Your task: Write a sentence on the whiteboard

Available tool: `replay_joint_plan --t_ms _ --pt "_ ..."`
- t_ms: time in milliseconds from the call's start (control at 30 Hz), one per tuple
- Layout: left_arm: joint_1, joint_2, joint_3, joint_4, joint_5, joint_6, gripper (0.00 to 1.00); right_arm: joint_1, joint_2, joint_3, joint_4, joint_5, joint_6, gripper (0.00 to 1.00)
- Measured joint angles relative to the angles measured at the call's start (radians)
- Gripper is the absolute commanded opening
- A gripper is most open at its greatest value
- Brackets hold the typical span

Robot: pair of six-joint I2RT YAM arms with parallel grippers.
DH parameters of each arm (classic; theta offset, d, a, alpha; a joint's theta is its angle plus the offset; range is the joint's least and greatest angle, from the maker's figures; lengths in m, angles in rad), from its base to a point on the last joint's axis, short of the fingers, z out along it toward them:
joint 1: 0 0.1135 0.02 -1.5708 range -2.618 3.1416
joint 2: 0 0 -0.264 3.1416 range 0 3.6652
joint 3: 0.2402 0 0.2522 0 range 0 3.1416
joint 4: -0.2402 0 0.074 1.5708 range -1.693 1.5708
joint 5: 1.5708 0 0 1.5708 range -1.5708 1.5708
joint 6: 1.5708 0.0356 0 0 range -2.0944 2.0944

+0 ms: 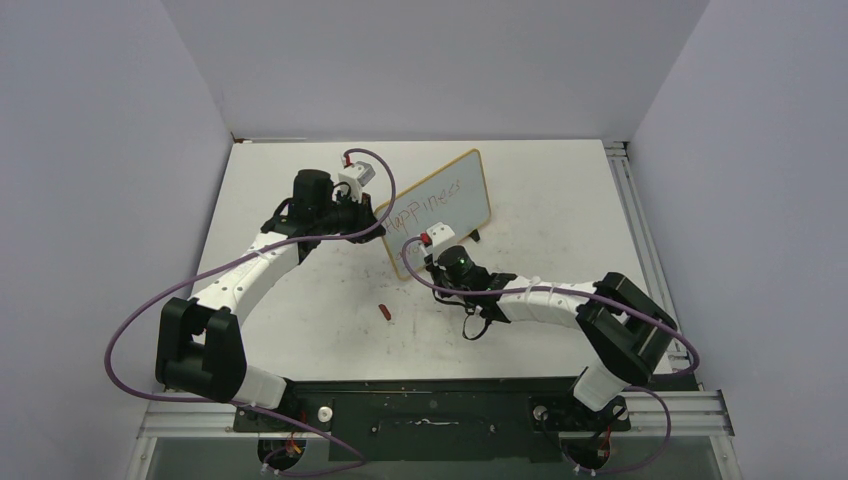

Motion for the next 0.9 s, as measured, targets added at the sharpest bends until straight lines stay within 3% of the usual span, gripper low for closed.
replay_joint_plan --t_ms 900 --pt "0.000 -0.002 0.000 -0.001 0.000 0.000 0.00 -0.008 0.020 -0.023 -0.004 -0.017 0.027 0.05"
